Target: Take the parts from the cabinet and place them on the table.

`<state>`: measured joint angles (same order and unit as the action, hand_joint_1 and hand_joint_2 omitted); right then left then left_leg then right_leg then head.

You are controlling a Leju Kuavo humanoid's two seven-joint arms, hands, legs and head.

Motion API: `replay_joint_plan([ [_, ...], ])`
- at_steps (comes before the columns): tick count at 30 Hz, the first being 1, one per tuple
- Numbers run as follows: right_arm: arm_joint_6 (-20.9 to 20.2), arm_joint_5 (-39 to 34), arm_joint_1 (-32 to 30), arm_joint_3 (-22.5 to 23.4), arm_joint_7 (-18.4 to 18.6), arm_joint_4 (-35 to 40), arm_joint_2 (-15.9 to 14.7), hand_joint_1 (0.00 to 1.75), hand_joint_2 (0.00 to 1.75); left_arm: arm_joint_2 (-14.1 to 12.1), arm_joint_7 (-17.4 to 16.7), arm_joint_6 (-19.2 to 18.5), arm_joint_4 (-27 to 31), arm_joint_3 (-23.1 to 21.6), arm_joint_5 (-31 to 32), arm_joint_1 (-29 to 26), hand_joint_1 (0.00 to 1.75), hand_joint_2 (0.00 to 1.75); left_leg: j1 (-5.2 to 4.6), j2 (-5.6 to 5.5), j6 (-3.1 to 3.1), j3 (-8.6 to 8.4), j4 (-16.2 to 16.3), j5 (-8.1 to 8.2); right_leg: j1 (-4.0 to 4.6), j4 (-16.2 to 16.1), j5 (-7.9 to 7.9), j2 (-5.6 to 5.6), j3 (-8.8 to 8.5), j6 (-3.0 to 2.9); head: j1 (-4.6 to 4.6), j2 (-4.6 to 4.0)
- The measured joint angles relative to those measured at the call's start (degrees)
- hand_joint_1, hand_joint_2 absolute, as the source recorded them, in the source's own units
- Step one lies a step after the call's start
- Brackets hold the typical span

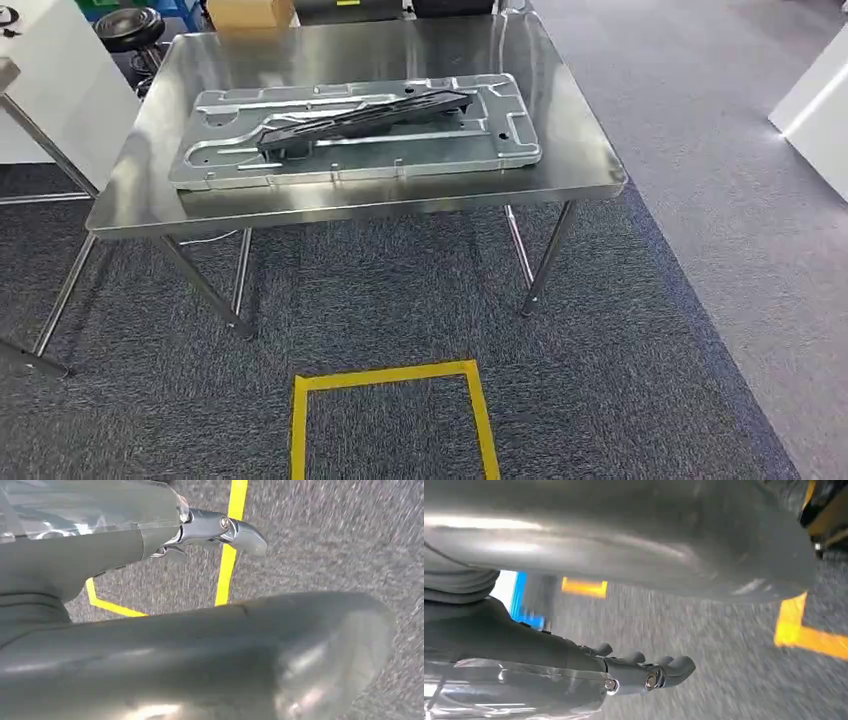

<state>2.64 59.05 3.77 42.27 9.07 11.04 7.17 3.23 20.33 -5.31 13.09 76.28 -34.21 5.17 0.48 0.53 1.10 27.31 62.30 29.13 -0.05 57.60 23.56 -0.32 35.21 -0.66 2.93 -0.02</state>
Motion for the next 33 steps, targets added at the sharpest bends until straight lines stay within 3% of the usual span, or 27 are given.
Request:
replay_joint_plan([
  [1,-0.50,-0.94,-0.01,1.02,0.18,-0.02,0.33,0.00,0.00,-0.09,-0.06,-0.20,0.00,-0.22,0.00,0.18,0.00,0.00,-0.39,0.02,-0.29,-3.41,-5.45,2.37,0.31,0.46,-0.35,0.07,0.64,0.41,0.00,0.00],
  [3,-0.65,-1.68,-0.07,2.18,0.24,-0.04,0.52,0.00,0.00,-0.11,-0.15,-0.35,0.02,-0.28,0.00,0.12,0.00,0.00,-0.51,0.05,-1.30,-3.00,-6.29,2.63,0.19,0.39,-1.46,-0.14,0.78,1.05,-0.02,0.00],
  [5,-0.65,-1.83,-0.29,3.04,0.28,-0.07,0.74,0.00,0.00,-0.13,-0.22,-0.35,0.02,-0.31,0.02,-0.16,0.00,0.00,-0.47,0.15,-2.32,-2.37,-6.49,1.38,0.27,-0.03,-2.60,-0.11,1.02,1.87,-0.02,0.00],
  [6,-0.65,-1.88,-0.28,3.56,0.35,-0.09,0.74,0.00,0.00,-0.13,-0.22,-0.33,0.02,-0.31,0.00,0.00,0.00,0.00,-0.25,0.61,-2.93,-1.45,-6.60,0.47,-0.18,1.01,-0.43,0.21,1.72,2.18,-0.02,0.00],
  [7,-0.63,-1.90,-0.28,3.82,0.35,-0.09,0.76,0.00,0.00,-0.15,-0.24,-0.35,0.02,-0.37,0.00,0.04,0.00,0.00,-0.24,0.61,-3.42,-0.61,-6.60,-0.24,-0.21,3.38,3.39,0.22,2.57,2.31,-0.02,0.00],
  [9,-0.85,-2.05,-0.28,4.24,0.33,-0.13,0.83,0.00,0.00,-0.15,-0.26,-0.41,0.02,-0.59,0.00,-0.14,0.00,0.00,-0.31,0.61,-3.51,1.29,-6.53,-1.68,-0.43,11.55,10.40,0.22,4.44,2.77,-0.02,0.00],
  [10,-1.11,-2.16,-0.27,4.43,0.24,-0.13,0.83,0.00,0.00,-0.15,-0.26,-0.52,0.02,-0.70,0.00,-0.21,0.00,0.00,-0.36,0.68,-3.46,2.37,-6.43,-2.43,-0.54,15.56,12.07,0.22,5.03,2.96,-0.02,0.00],
  [11,-1.24,-2.25,-0.27,4.59,0.09,-0.13,0.83,0.00,0.00,-0.15,-0.26,-0.68,0.02,-0.81,0.00,-0.22,0.00,0.00,-0.38,0.73,-3.36,3.31,-6.26,-3.14,-0.64,17.91,11.63,0.22,4.81,3.11,-0.02,0.00],
  [12,-1.24,-2.25,-0.29,4.76,0.04,-0.13,0.83,0.00,0.00,-0.15,-0.22,-0.81,0.02,-0.98,0.00,-0.22,0.00,0.00,-0.38,0.75,-3.24,4.27,-5.98,-3.73,-0.70,17.92,9.77,0.21,3.66,3.16,-0.02,0.00],
  [13,-1.13,-2.31,-0.32,4.87,-0.02,-0.13,0.83,0.00,0.00,-0.15,-0.13,-0.98,0.02,-1.36,0.00,-0.21,0.00,0.00,-0.35,0.79,-3.08,5.47,-5.55,-4.32,-0.72,15.66,6.95,0.22,1.20,3.10,-0.02,0.00],
  [14,-0.78,-2.49,-0.32,5.00,-0.13,-0.13,0.83,0.00,0.00,-0.15,-0.02,-1.22,0.02,-1.64,0.00,-0.18,0.00,0.00,-0.34,0.78,-2.91,6.41,-5.17,-4.74,-0.72,11.69,5.24,0.23,-2.07,2.90,-0.02,0.00],
  [15,-0.37,-2.60,-0.23,5.20,-0.37,-0.13,0.83,0.00,0.00,-0.15,0.09,-1.44,0.02,-1.81,0.00,-0.12,0.00,0.00,-0.35,0.74,-2.72,7.18,-4.83,-5.23,-0.69,6.03,5.27,0.32,-6.37,2.53,-0.02,0.00],
  [16,-0.13,-2.66,-0.04,5.37,-0.64,-0.09,0.83,0.00,0.00,-0.15,0.15,-1.60,0.00,-2.08,0.00,0.01,0.00,0.00,-0.58,0.70,-2.41,7.60,-4.45,-5.65,-0.38,0.27,7.39,0.41,-10.75,2.05,-0.02,0.00],
  [17,0.11,-2.83,0.06,5.63,-0.81,-0.09,0.83,0.00,0.00,-0.15,0.15,-1.88,0.00,-2.49,0.02,0.07,0.00,0.00,-0.62,0.73,-2.04,7.97,-4.29,-6.14,-0.27,-2.84,8.62,0.32,-11.75,1.74,0.00,0.00],
  [20,0.77,-3.41,-0.14,6.23,-0.74,-0.11,0.96,0.00,0.00,-0.24,0.02,-2.19,0.00,-3.21,0.02,0.06,0.00,0.00,-0.48,0.86,-0.93,8.27,-4.79,-7.99,-0.07,-2.59,7.11,0.31,-10.53,0.62,-0.02,0.00],
  [21,0.85,-3.49,-0.08,6.47,-0.59,-0.26,1.27,0.00,0.00,-0.37,-0.11,-2.25,0.00,-3.34,0.02,0.09,0.00,0.00,-0.14,0.56,-0.65,8.54,-4.11,-6.91,-0.40,-2.68,6.25,-0.01,-10.00,0.17,-0.02,0.00],
  [22,1.05,-3.49,-0.02,6.73,-0.46,-0.26,1.27,0.00,0.00,-0.37,-0.31,-2.29,0.00,-3.56,0.02,0.02,0.00,0.00,-0.19,0.20,-0.51,9.43,-2.16,-3.50,-0.35,-2.65,5.66,-0.04,-9.13,-0.32,-0.02,0.00],
  [24,1.23,-3.34,-0.17,6.79,-0.42,-0.26,1.27,0.00,0.00,-0.39,-0.59,-2.34,0.00,-3.78,0.00,0.10,0.00,0.00,-0.01,0.02,-0.14,11.54,5.68,3.69,-0.20,-2.46,4.20,-0.10,-7.25,-0.62,-0.02,0.00],
  [25,1.18,-3.19,-0.17,6.79,-0.42,-0.26,1.27,0.00,0.00,-0.37,-0.72,-2.34,0.00,-3.93,0.00,0.16,0.00,0.00,0.04,0.03,0.05,12.28,10.05,5.89,-0.11,-2.28,3.47,-0.09,-6.08,-0.63,0.00,0.00],
  [26,1.18,-3.12,-0.16,6.79,-0.57,-0.26,1.27,0.00,0.00,-0.35,-0.77,-2.32,0.00,-4.00,0.00,0.16,0.00,0.00,0.07,0.02,0.17,12.33,12.91,6.15,-0.07,-1.95,2.77,-0.08,-4.92,-0.58,0.00,0.00],
  [27,1.16,-2.90,-0.16,6.79,-0.68,-0.26,1.27,0.00,0.00,-0.29,-0.77,-2.25,0.00,-4.02,0.00,0.14,0.00,0.00,0.11,0.02,0.20,11.40,13.41,4.70,-0.08,-1.59,2.17,-0.08,-3.76,-0.50,0.00,0.00],
  [28,0.99,-2.64,-0.16,6.79,-0.83,-0.26,1.27,0.00,0.00,-0.26,-0.76,-2.18,0.00,-4.04,0.00,0.16,0.00,0.00,0.16,0.02,0.18,9.33,11.68,2.28,-0.11,-1.12,1.65,-0.07,-2.59,-0.34,0.00,0.00],
  [29,0.99,-2.49,-0.16,6.79,-0.92,-0.26,1.29,0.00,0.00,-0.24,-0.74,-2.16,0.00,-4.04,0.00,0.20,0.00,0.00,0.21,0.03,0.15,6.48,8.27,0.35,-0.16,-0.59,1.26,-0.06,-1.52,-0.14,0.00,0.00],
  [30,0.88,-2.42,-0.16,6.79,-1.09,-0.26,1.27,0.00,0.00,-0.24,-0.74,-2.16,0.00,-4.06,-0.02,0.32,0.00,0.00,0.25,0.04,0.03,2.65,3.22,-0.28,-0.19,0.00,0.84,-0.06,-0.49,0.12,0.00,0.00],
  [31,0.79,-2.36,0.00,6.79,-1.34,-0.24,1.27,0.00,0.00,-0.24,-0.74,-2.16,0.00,-4.09,-0.02,0.55,0.00,0.00,0.25,0.03,-0.23,-1.30,-2.31,1.92,-0.11,0.63,0.48,-0.07,0.02,0.50,0.00,0.00],
  [32,0.60,-2.27,-0.01,6.79,-1.61,-0.24,1.29,0.00,0.00,-0.24,-0.74,-2.16,0.00,-4.13,0.00,0.84,0.00,0.00,-0.13,-0.04,-0.69,-3.42,-6.19,3.20,0.07,1.10,0.25,-0.06,0.46,0.86,-0.02,0.00],
  [33,0.48,-2.27,-0.03,6.79,-1.68,-0.24,1.27,0.00,0.00,-0.22,-0.76,-2.14,0.00,-4.13,0.00,0.89,0.00,0.00,-0.20,-0.09,-1.13,-2.55,-5.54,3.06,0.07,0.95,-0.23,-0.20,0.30,1.29,0.00,0.00],
])
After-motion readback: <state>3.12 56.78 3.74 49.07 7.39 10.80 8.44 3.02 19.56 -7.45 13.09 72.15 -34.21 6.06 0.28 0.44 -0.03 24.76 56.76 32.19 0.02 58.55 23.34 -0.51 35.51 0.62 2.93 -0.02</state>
